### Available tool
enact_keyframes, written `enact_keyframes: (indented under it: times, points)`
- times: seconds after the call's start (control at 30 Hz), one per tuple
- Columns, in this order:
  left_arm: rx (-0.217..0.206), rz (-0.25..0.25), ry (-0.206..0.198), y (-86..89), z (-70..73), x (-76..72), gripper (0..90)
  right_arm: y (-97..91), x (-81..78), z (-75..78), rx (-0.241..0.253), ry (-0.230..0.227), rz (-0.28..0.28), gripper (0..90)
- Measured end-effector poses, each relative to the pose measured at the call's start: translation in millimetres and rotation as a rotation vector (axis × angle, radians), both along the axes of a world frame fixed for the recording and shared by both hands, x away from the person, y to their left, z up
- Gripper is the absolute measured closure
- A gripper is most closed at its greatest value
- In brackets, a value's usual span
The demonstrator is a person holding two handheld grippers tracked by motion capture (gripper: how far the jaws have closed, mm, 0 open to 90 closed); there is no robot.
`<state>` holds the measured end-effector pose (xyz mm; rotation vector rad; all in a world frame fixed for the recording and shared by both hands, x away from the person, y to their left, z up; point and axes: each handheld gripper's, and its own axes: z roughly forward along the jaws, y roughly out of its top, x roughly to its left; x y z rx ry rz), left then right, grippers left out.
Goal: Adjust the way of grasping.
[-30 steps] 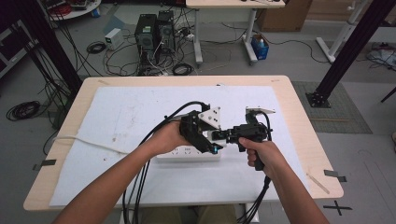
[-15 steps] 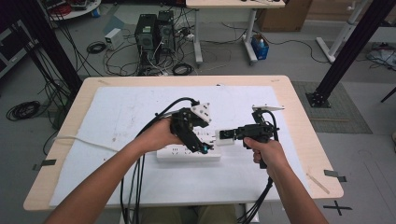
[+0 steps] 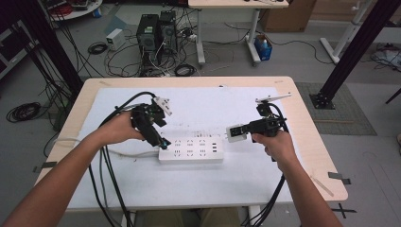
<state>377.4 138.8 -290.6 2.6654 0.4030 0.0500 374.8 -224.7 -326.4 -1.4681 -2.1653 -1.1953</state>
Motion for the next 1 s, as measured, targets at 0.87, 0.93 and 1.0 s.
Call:
enact_keyframes:
  times: [0.87, 0.93, 1.0]
  points:
    - [0.098, 0.143, 0.031, 90.6, -13.4, 9.2, 21.0, 31.7, 23.6, 44.5, -0.327, -0.186, 0.222, 62.2]
    - [0.101, 0.144, 0.024, 92.6, -13.4, 9.0, 21.1, 36.7, 24.8, 46.3, -0.352, -0.206, 0.257, 62.2]
    - [0.106, 0.15, 0.025, 95.1, -13.4, 9.2, 21.0, 41.7, 25.7, 49.1, -0.38, -0.233, 0.294, 62.2]
